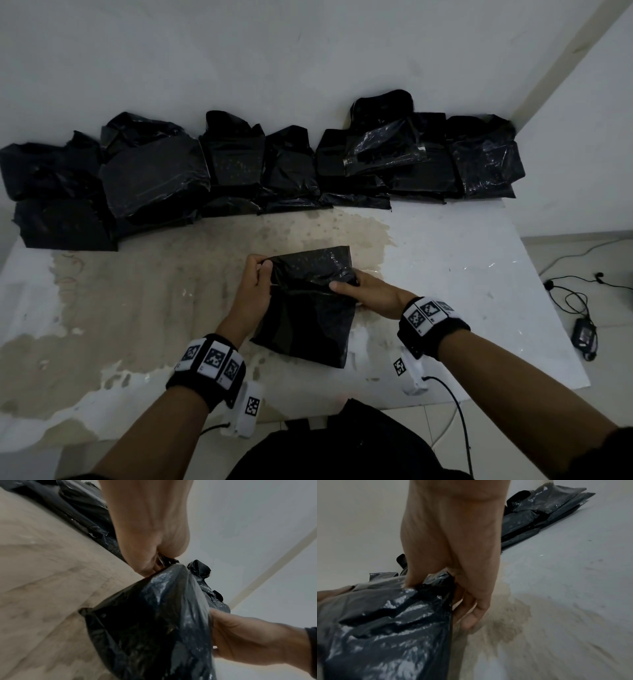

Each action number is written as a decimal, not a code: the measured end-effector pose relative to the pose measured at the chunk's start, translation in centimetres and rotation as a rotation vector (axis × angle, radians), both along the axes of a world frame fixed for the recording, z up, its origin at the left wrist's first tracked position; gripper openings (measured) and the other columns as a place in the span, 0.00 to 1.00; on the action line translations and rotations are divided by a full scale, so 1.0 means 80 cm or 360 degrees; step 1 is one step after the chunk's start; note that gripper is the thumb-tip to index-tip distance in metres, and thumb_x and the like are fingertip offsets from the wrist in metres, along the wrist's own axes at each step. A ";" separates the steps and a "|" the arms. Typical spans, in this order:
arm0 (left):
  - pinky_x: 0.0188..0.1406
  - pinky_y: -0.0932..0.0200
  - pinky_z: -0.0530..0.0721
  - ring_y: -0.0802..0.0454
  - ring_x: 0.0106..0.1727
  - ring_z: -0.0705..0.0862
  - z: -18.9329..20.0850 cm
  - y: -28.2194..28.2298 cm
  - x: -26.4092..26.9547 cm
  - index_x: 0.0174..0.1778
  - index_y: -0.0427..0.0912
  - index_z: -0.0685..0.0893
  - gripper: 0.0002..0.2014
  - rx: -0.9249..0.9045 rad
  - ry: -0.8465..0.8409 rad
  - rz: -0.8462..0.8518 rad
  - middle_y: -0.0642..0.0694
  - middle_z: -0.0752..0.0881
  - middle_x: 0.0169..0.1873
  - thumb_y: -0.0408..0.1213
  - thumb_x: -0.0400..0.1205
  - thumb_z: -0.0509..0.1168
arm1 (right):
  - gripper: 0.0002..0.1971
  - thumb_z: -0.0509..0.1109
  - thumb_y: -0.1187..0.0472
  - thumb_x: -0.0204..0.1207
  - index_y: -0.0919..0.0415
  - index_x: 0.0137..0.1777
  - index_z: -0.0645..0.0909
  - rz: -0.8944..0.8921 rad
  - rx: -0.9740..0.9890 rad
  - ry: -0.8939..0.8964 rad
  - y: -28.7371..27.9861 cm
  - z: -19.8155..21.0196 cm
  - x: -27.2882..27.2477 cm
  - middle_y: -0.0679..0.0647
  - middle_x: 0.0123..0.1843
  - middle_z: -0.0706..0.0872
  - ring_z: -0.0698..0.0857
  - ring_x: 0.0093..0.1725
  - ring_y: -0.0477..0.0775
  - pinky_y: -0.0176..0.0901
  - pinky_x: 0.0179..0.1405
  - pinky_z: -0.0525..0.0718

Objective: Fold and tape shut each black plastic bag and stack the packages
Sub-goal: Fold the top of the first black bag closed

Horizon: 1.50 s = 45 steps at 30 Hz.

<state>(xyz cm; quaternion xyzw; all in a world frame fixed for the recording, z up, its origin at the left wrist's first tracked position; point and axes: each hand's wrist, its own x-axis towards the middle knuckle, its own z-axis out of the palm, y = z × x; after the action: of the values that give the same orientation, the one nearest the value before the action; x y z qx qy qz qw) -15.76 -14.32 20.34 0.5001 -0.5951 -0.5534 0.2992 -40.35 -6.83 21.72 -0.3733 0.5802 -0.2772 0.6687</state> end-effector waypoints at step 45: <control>0.42 0.58 0.84 0.50 0.49 0.87 -0.030 0.035 0.002 0.52 0.44 0.82 0.12 0.0288 -0.0297 0.0147 0.45 0.88 0.48 0.50 0.87 0.65 | 0.14 0.67 0.60 0.88 0.73 0.62 0.82 -0.0595 -0.0249 0.0094 -0.001 -0.038 0.003 0.60 0.54 0.90 0.89 0.53 0.55 0.49 0.57 0.89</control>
<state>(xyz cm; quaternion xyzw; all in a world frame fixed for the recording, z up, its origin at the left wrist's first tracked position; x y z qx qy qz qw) -15.63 -11.53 17.97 0.6013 -0.5442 -0.5415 0.2214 -40.10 -6.94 18.68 -0.3178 0.6355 -0.4297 0.5572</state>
